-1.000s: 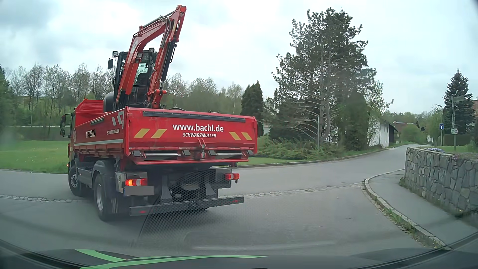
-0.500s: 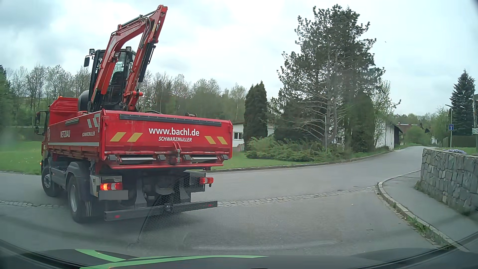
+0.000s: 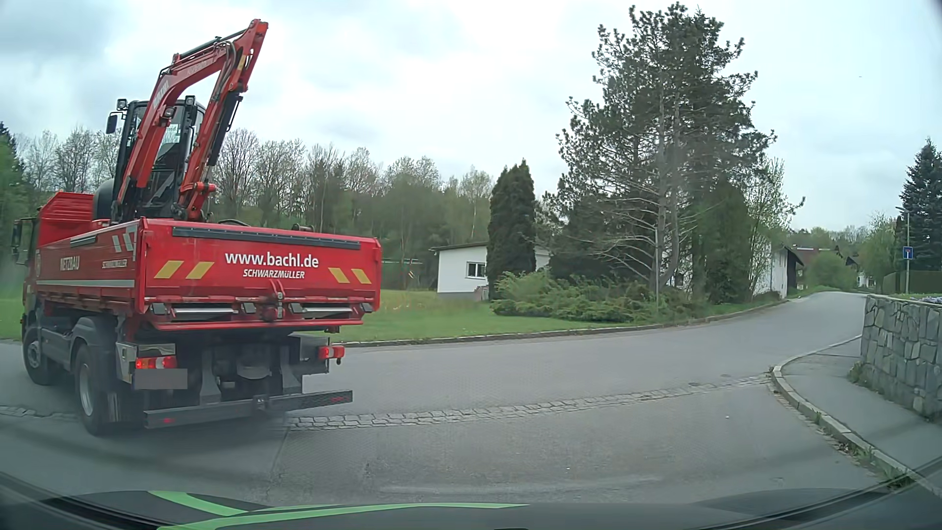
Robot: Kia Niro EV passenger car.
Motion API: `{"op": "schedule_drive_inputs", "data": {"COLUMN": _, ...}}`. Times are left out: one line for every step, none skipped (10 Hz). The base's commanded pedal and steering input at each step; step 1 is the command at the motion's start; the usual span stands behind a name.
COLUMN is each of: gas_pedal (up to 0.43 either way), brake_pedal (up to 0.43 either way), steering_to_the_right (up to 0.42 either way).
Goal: Follow the waypoints while adhering to traffic rules and regulations
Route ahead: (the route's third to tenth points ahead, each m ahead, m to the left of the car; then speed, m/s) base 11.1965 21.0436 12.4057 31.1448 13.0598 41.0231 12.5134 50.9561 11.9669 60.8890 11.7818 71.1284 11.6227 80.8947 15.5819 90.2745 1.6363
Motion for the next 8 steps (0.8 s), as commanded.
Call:
{"op": "schedule_drive_inputs", "data": {"gas_pedal": 0.000, "brake_pedal": 0.000, "steering_to_the_right": -0.074}}
{"op": "schedule_drive_inputs", "data": {"gas_pedal": 0.000, "brake_pedal": 0.000, "steering_to_the_right": -0.087}}
{"op": "schedule_drive_inputs", "data": {"gas_pedal": 0.000, "brake_pedal": 0.000, "steering_to_the_right": -0.108}}
{"op": "schedule_drive_inputs", "data": {"gas_pedal": 0.000, "brake_pedal": 0.006, "steering_to_the_right": -0.123}}
{"op": "schedule_drive_inputs", "data": {"gas_pedal": 0.000, "brake_pedal": 0.024, "steering_to_the_right": -0.145}}
{"op": "schedule_drive_inputs", "data": {"gas_pedal": 0.000, "brake_pedal": 0.079, "steering_to_the_right": -0.165}}
{"op": "schedule_drive_inputs", "data": {"gas_pedal": 0.000, "brake_pedal": 0.110, "steering_to_the_right": -0.183}}
{"op": "schedule_drive_inputs", "data": {"gas_pedal": 0.000, "brake_pedal": 0.116, "steering_to_the_right": -0.201}}
